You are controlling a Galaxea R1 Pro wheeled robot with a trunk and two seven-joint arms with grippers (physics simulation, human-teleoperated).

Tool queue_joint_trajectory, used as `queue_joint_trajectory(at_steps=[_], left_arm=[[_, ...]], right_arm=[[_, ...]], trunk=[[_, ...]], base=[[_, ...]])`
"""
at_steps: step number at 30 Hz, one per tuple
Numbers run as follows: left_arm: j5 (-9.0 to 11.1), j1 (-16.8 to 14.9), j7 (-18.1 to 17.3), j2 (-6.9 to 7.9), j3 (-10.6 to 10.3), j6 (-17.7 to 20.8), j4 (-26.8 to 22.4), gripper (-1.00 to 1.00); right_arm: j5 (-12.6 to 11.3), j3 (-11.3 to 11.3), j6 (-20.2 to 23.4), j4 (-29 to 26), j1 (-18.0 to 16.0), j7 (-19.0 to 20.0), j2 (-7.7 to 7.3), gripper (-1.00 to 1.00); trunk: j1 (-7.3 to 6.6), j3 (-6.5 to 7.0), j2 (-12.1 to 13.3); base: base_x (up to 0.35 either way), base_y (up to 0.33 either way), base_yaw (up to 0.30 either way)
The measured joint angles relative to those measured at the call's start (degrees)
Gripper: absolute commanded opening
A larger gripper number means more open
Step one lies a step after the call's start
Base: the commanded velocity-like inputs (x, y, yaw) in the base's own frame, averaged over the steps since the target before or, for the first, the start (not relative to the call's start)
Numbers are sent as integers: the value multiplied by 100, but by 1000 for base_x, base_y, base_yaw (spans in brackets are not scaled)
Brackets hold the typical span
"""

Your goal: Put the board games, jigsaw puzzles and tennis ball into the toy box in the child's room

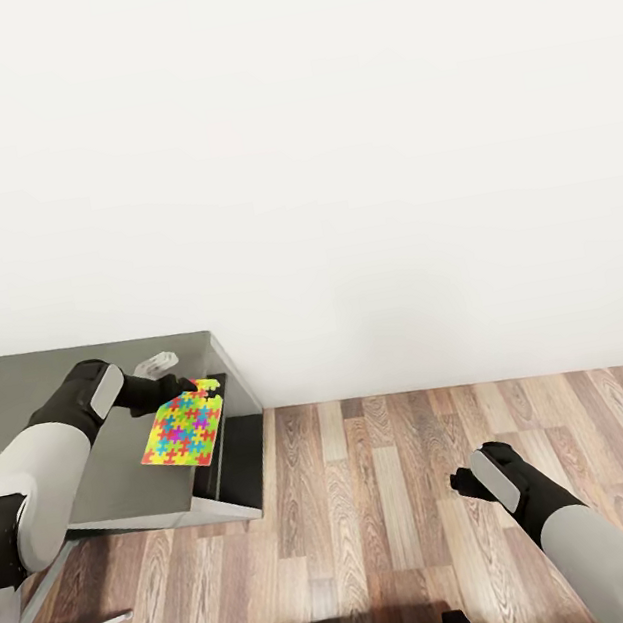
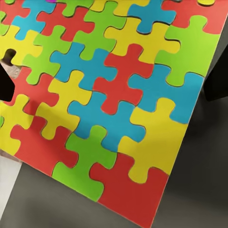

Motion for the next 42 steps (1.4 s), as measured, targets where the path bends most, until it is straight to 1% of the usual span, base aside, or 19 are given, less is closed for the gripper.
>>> queue_joint_trajectory(at_steps=[3,6,12,18,21,25,30,34,36,42], left_arm=[[42,3,-8,22,7,2,6,100],[-70,5,-8,79,7,-9,-32,100],[-48,5,-62,185,34,-9,-172,100],[-78,5,-623,339,28,-17,-351,100],[-91,5,-729,377,27,-20,-367,100],[-92,5,-779,424,31,-21,-379,100],[-74,5,-820,572,51,-10,-386,100],[-54,5,-863,661,65,11,-387,100],[-48,5,-954,732,70,27,-388,100],[-42,0,-1453,1014,74,109,-405,100]], right_arm=[[-2,0,0,0,2,0,0,100],[-1,0,0,0,1,0,0,100],[0,0,0,0,0,0,0,100],[0,0,-2,0,-1,0,0,100],[0,0,-5,0,-1,0,0,100],[0,0,-6,0,-2,0,0,100],[0,-7,-8,0,0,0,0,100],[-5,-18,-12,-4,0,0,-1,100],[-7,-22,-19,-20,1,0,-1,100],[-11,-19,-25,-261,-1,4,-6,100]], trunk=[[1,-1,2],[1,-1,3],[1,-1,2],[1,-1,2],[1,-1,3],[1,-1,3],[1,3,2],[1,25,2],[1,41,2],[1,95,2]], base=[[0,0,0],[0,0,0],[0,0,0],[0,0,0],[0,0,0],[0,0,0],[0,0,0],[0,0,0],[0,0,0],[0,0,0]])
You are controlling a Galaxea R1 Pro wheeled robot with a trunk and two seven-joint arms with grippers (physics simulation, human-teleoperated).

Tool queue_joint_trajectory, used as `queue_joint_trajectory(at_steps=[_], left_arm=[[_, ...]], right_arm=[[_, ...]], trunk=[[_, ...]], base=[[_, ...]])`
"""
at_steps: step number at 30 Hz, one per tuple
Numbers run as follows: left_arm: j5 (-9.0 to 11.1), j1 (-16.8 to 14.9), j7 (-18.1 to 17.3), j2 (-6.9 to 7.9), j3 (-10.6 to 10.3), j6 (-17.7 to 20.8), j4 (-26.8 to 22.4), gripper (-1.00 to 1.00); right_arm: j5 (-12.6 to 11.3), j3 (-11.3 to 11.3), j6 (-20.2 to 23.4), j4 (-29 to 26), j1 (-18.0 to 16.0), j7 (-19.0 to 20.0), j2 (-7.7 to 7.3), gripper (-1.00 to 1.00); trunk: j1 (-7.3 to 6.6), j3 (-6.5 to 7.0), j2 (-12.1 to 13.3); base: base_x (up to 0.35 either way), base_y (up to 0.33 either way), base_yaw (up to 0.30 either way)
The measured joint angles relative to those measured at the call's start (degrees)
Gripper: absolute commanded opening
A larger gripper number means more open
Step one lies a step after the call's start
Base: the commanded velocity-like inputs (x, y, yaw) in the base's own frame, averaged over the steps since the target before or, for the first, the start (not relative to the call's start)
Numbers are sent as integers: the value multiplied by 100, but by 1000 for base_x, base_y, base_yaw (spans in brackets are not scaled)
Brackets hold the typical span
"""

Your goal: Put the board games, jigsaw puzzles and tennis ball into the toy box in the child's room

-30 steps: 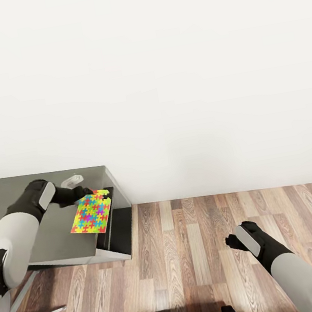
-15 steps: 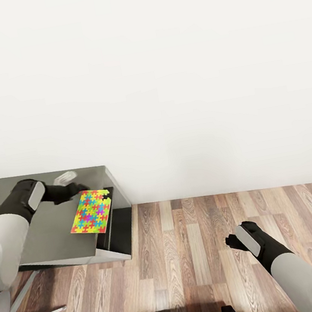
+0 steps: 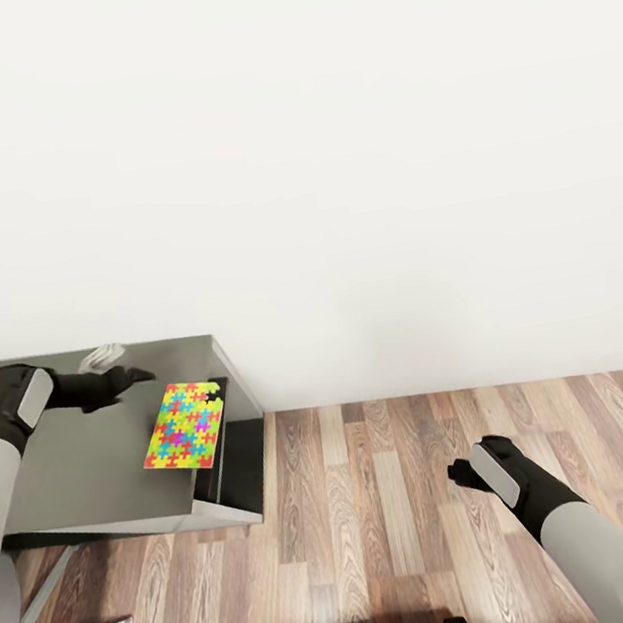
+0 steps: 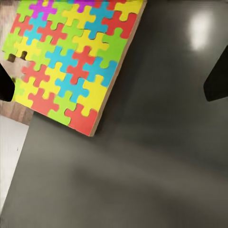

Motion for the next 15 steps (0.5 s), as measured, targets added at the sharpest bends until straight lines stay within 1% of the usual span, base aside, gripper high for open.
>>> queue_joint_trajectory(at_steps=[2,4,5,6,8,9,13,15], left_arm=[[3,-2,-191,82,-6,71,-84,100],[3,-2,-327,132,-14,174,-180,100],[4,-3,-395,156,-19,246,-237,100],[9,-3,-529,199,-31,411,-369,100],[3,-3,-665,239,-46,555,-514,100],[5,-3,-791,285,-54,651,-648,100],[3,-3,-1052,405,-51,761,-833,100],[2,-3,-1269,496,-49,800,-899,100]], right_arm=[[-1,-1,-4,-93,-3,4,-1,100],[-3,-5,-5,-141,-4,7,-2,100],[-3,-6,-5,-157,-4,9,-2,100],[-4,-11,-6,-180,-4,12,-2,100],[-8,-14,-8,-196,-5,14,-3,100],[-14,-16,-12,-206,-5,15,-1,100],[-31,-18,-24,-221,-5,19,3,100],[-48,-20,-30,-226,-5,24,9,100]], trunk=[[0,19,0],[0,38,0],[0,47,0],[0,57,0],[0,76,0],[0,86,0],[0,124,0],[0,143,0]], base=[[0,0,0],[0,0,0],[0,0,0],[0,0,0],[0,0,0],[0,0,0],[0,0,0],[0,0,0]])
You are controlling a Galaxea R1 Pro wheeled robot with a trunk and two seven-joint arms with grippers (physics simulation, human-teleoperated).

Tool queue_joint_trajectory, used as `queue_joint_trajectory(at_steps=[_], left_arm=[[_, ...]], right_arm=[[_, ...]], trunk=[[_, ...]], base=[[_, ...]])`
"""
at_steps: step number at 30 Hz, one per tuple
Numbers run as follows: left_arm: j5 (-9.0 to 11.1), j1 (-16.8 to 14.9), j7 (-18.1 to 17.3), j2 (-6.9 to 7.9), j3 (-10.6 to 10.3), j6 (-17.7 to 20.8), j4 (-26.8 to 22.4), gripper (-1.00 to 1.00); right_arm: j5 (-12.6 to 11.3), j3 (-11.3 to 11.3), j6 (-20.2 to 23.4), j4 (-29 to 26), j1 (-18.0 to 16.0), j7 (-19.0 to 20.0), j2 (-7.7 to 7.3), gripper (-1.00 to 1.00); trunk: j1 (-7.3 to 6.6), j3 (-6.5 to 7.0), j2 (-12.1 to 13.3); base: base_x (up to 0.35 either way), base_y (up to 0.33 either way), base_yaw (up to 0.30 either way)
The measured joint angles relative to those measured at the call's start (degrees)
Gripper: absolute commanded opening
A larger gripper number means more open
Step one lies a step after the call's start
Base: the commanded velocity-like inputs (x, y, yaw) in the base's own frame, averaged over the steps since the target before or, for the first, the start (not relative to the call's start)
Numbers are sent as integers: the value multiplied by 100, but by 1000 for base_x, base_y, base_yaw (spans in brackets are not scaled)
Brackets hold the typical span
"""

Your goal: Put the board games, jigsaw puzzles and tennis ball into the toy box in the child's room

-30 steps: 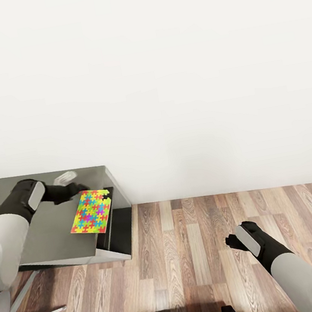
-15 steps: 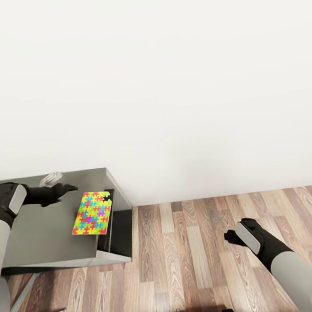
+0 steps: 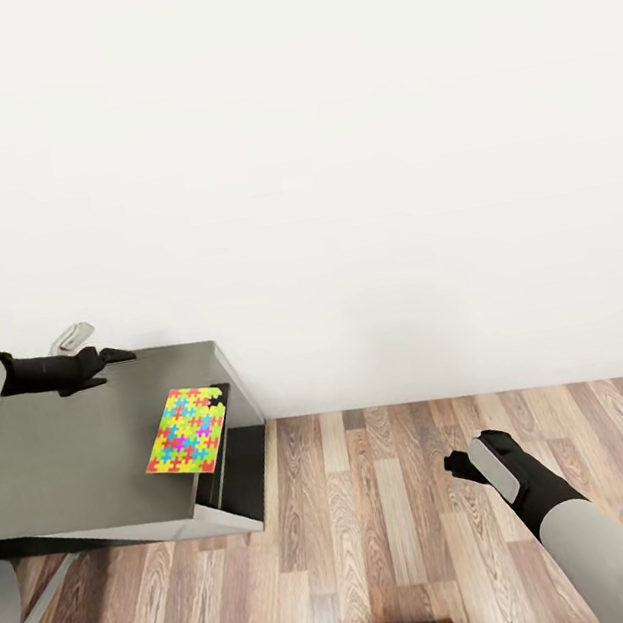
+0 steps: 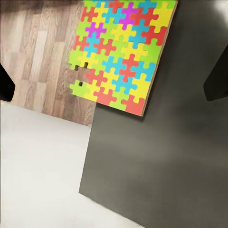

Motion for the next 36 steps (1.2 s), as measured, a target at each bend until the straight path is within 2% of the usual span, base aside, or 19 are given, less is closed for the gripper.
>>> queue_joint_trajectory(at_steps=[4,7,9,14,15,21,26,36], left_arm=[[-10,-2,-332,141,-8,2,-53,100],[-15,-15,-718,330,-12,5,-82,100],[-14,-22,-866,393,-13,6,-88,100],[-19,-32,-1314,499,-27,9,-97,100],[-21,-33,-1394,509,-35,9,-97,100],[-54,-34,-1569,523,-177,2,-99,100],[-60,-34,-1592,521,-217,0,-99,100],[-57,-33,-1602,516,-233,0,-99,100]], right_arm=[[-17,-13,-1,-3,0,72,4,100],[-28,-28,-5,-5,0,365,5,100],[-31,-36,-5,-6,0,551,4,100],[-57,-109,-13,-102,2,1565,-17,100],[-60,-143,-23,-151,4,1912,-22,100],[-145,-197,-35,-245,8,3052,-55,100],[-148,-224,0,-253,9,3394,-51,100],[-155,-236,19,-255,9,3510,-21,100]], trunk=[[0,38,0],[0,67,0],[0,86,0],[0,132,0],[0,138,0],[1,151,1],[1,153,1],[0,212,0]], base=[[0,0,0],[0,0,0],[0,0,0],[0,0,0],[0,0,0],[0,0,0],[0,0,1],[0,0,45]])
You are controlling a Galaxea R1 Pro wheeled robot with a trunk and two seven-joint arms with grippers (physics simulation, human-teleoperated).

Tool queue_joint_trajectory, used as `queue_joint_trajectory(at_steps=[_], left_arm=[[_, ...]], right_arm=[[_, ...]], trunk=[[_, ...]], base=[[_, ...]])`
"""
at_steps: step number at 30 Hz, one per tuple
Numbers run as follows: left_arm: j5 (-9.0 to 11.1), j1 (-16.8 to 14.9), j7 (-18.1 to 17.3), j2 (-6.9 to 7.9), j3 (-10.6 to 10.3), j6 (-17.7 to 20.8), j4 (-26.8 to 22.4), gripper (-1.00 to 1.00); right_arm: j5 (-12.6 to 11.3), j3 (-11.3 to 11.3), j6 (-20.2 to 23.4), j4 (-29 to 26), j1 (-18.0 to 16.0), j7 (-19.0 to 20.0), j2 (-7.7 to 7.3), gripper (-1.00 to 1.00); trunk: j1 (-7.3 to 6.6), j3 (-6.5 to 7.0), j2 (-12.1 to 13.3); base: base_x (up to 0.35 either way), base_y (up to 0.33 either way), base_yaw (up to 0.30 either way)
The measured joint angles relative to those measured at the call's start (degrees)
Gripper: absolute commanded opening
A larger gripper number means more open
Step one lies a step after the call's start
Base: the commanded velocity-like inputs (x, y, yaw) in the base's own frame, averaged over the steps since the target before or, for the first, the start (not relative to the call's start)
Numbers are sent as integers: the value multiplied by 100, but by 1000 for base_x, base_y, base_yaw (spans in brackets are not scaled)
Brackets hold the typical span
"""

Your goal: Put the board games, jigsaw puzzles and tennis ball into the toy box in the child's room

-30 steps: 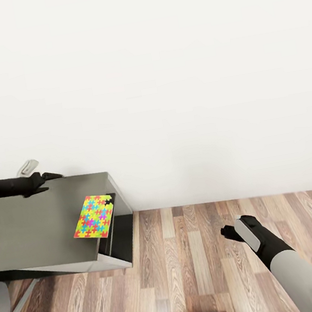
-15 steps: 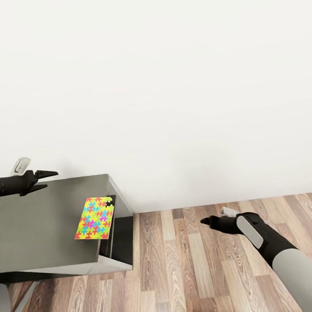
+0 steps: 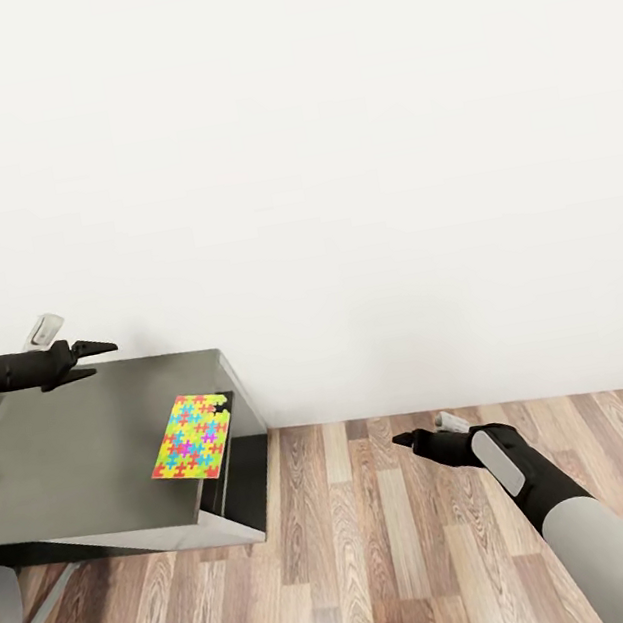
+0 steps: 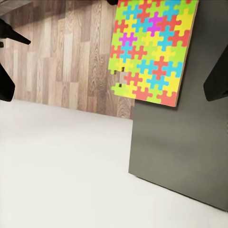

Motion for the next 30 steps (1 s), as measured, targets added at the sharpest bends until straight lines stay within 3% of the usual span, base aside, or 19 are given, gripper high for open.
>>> queue_joint_trajectory(at_steps=[8,17,30], left_arm=[[2,0,0,0,3,0,0,100],[1,0,-1,0,-3,-1,0,100],[11,0,-1,-1,-5,0,0,100]], right_arm=[[-17,-1,-22,0,0,20,2,100],[-391,10,-22,-1,0,73,-32,100],[-522,8,-28,28,0,703,-66,100]], trunk=[[0,20,0],[0,21,0],[0,92,0]], base=[[0,0,11],[0,0,0],[0,0,-26]])
